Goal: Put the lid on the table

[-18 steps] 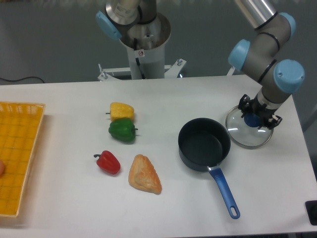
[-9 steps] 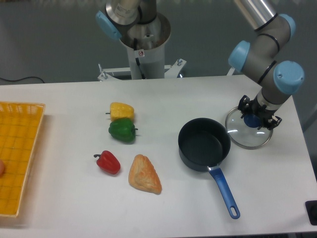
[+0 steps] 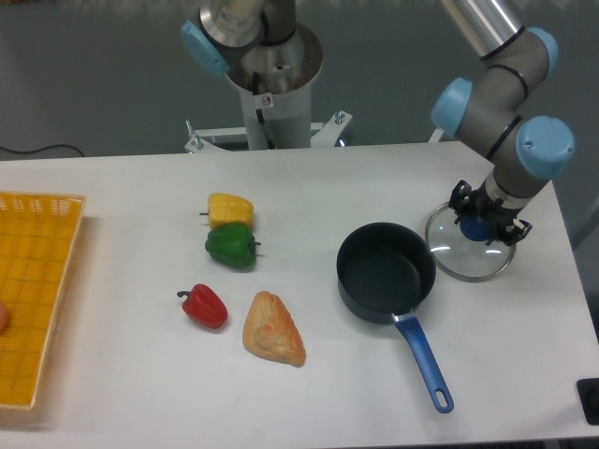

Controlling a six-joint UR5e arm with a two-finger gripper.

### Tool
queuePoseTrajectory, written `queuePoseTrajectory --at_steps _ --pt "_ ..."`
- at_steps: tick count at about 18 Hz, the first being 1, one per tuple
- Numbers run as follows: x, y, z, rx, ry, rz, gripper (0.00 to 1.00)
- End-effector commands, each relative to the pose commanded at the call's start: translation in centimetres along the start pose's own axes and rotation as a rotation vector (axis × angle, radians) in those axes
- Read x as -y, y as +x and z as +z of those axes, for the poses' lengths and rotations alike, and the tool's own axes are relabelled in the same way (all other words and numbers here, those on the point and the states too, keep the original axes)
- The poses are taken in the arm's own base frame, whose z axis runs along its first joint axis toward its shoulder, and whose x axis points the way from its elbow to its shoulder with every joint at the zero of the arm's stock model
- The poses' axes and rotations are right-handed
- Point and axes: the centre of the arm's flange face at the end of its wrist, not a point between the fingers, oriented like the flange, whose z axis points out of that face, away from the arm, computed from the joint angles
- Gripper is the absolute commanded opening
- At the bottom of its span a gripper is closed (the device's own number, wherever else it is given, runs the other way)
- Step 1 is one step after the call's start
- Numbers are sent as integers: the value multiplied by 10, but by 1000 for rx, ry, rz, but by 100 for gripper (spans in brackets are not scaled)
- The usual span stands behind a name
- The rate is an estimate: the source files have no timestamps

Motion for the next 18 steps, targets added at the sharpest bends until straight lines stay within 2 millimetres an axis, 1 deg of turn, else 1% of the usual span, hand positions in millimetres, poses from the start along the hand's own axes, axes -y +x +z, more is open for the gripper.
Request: queuePoseTrajectory --at_steps 1,3,5,7,8,9,10,11,13,16,18 --pt "1 0 1 -1 0 0 79" --pt "2 0 1 -1 0 2 79" --pt "2 0 1 0 0 2 83" --pt "2 0 0 0 0 2 83" --pt "2 0 0 2 1 1 86" --pt "2 -1 -2 5 1 3 96" --pt "3 -1 -6 12 2 3 100" --pt "4 -1 -12 21 3 4 100" --pt "5 -1 -15 31 3 13 100" --pt "15 -3 -27 56 3 29 100" --pt "17 -6 -37 76 4 35 100"
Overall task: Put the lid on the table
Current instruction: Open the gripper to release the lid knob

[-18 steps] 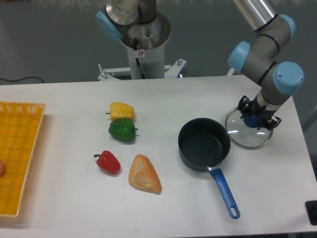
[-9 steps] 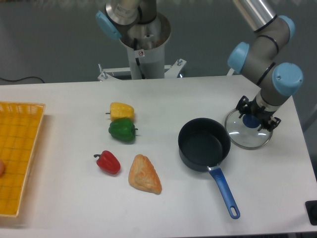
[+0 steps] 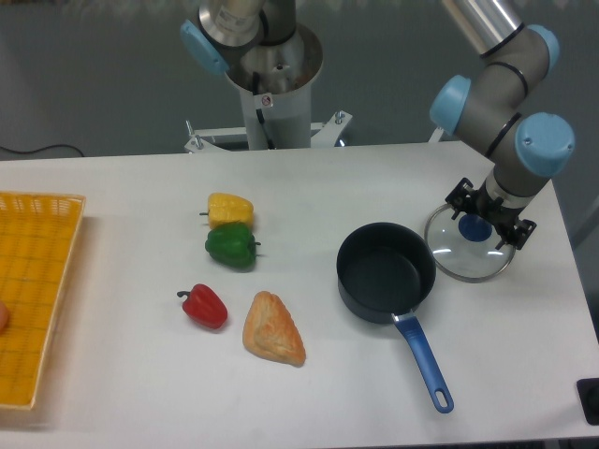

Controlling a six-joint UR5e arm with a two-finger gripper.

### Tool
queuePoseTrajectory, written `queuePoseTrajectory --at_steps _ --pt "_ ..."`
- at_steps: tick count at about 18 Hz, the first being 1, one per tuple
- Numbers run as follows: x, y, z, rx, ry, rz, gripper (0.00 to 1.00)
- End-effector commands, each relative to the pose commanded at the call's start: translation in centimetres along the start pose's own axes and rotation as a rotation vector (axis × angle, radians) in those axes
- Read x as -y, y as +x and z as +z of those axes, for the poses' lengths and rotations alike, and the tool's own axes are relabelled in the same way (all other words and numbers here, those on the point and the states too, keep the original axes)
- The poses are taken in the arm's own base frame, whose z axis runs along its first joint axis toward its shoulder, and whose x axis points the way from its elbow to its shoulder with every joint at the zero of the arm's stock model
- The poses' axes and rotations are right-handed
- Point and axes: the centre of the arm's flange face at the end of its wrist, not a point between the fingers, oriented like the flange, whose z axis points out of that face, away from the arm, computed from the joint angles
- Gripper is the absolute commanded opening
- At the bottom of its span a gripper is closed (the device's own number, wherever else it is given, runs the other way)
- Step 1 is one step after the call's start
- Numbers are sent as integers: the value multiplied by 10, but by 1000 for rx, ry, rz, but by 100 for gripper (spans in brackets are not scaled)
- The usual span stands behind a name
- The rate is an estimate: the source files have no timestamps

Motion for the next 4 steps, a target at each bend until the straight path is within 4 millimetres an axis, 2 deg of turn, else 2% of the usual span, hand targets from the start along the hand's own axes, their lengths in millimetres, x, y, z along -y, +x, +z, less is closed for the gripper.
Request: queuePoseTrajectory --at_steps 2,4 --pt "-3 -1 -27 46 7 -2 100" --pt "-3 -1 -27 46 6 -3 100"
